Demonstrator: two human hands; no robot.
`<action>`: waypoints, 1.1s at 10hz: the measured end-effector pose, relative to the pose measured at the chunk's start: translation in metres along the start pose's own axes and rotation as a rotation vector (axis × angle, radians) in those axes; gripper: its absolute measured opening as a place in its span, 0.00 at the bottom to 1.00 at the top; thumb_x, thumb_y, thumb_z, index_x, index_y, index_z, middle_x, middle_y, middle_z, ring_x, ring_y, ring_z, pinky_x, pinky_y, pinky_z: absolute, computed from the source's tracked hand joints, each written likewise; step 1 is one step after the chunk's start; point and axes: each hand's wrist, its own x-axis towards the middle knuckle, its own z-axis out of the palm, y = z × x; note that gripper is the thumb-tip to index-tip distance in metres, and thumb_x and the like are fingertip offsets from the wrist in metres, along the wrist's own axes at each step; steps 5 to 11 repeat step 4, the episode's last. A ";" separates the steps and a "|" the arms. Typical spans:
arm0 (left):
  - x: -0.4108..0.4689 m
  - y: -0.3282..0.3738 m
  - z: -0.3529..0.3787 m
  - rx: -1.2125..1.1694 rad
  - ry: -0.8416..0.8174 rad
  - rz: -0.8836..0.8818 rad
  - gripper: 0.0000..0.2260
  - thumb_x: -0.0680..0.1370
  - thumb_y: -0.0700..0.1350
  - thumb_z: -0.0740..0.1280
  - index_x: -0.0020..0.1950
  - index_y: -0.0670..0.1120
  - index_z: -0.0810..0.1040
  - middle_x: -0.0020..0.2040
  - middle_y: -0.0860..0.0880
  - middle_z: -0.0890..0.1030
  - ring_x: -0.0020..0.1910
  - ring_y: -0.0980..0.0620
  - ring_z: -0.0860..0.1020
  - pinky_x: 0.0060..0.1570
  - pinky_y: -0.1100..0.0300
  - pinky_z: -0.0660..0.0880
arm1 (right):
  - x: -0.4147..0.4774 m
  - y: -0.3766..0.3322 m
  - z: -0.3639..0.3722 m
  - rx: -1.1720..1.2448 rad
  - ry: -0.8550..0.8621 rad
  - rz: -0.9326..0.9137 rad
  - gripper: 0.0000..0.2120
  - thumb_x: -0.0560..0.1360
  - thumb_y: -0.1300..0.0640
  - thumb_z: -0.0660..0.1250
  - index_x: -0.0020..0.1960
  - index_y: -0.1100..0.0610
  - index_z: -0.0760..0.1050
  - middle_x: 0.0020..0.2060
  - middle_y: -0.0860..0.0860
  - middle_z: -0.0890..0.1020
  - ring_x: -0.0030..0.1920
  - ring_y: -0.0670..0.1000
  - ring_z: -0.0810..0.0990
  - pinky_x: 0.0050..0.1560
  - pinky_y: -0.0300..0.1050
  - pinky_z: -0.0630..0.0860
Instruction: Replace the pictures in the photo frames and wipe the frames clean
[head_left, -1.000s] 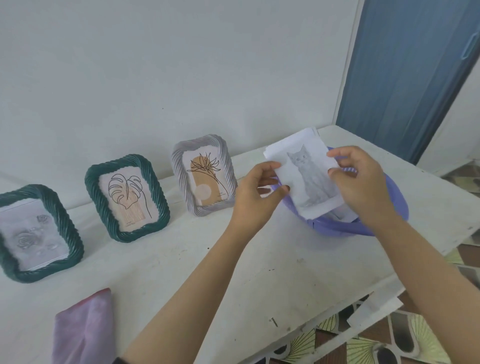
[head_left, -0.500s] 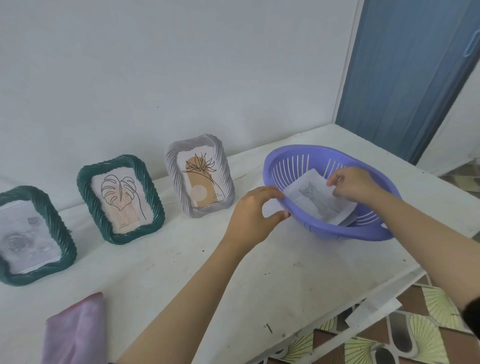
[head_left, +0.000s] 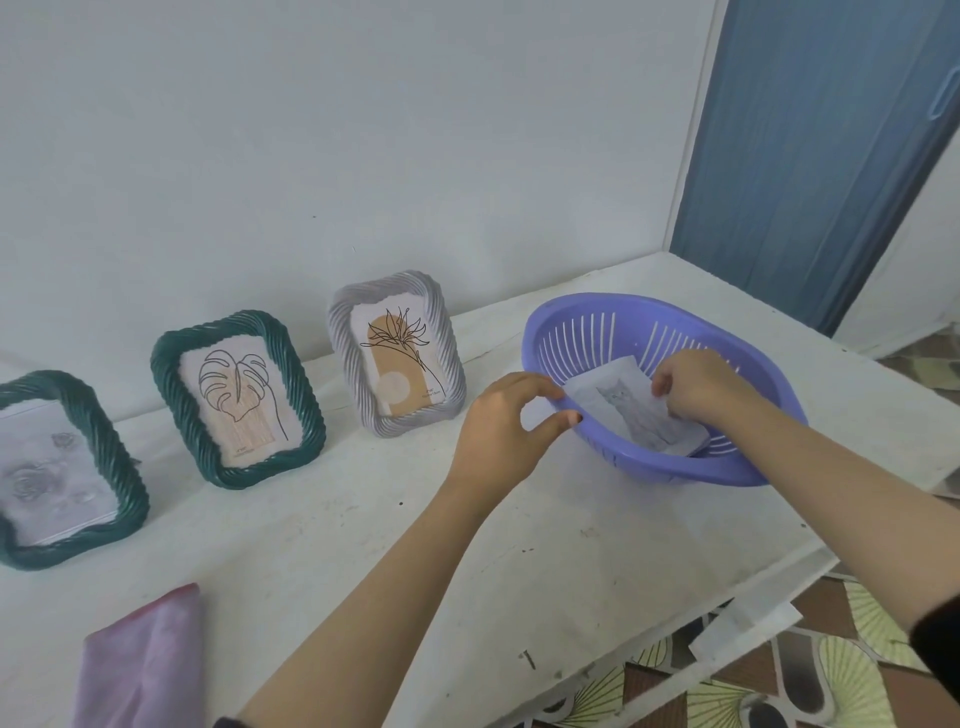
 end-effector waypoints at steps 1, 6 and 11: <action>-0.006 0.001 -0.001 -0.010 0.063 -0.018 0.16 0.72 0.53 0.70 0.58 0.49 0.78 0.57 0.57 0.78 0.55 0.65 0.71 0.56 0.73 0.67 | 0.000 0.000 -0.003 -0.048 0.035 -0.042 0.11 0.71 0.69 0.63 0.50 0.61 0.80 0.51 0.57 0.81 0.50 0.58 0.78 0.45 0.47 0.74; -0.028 0.023 -0.088 -0.203 0.486 -0.120 0.11 0.75 0.51 0.67 0.56 0.54 0.76 0.53 0.60 0.78 0.56 0.66 0.74 0.55 0.73 0.67 | -0.057 -0.061 -0.074 0.369 0.437 -0.363 0.07 0.74 0.55 0.65 0.51 0.51 0.78 0.49 0.48 0.80 0.40 0.48 0.78 0.45 0.41 0.71; -0.028 0.023 -0.088 -0.203 0.486 -0.120 0.11 0.75 0.51 0.67 0.56 0.54 0.76 0.53 0.60 0.78 0.56 0.66 0.74 0.55 0.73 0.67 | -0.057 -0.061 -0.074 0.369 0.437 -0.363 0.07 0.74 0.55 0.65 0.51 0.51 0.78 0.49 0.48 0.80 0.40 0.48 0.78 0.45 0.41 0.71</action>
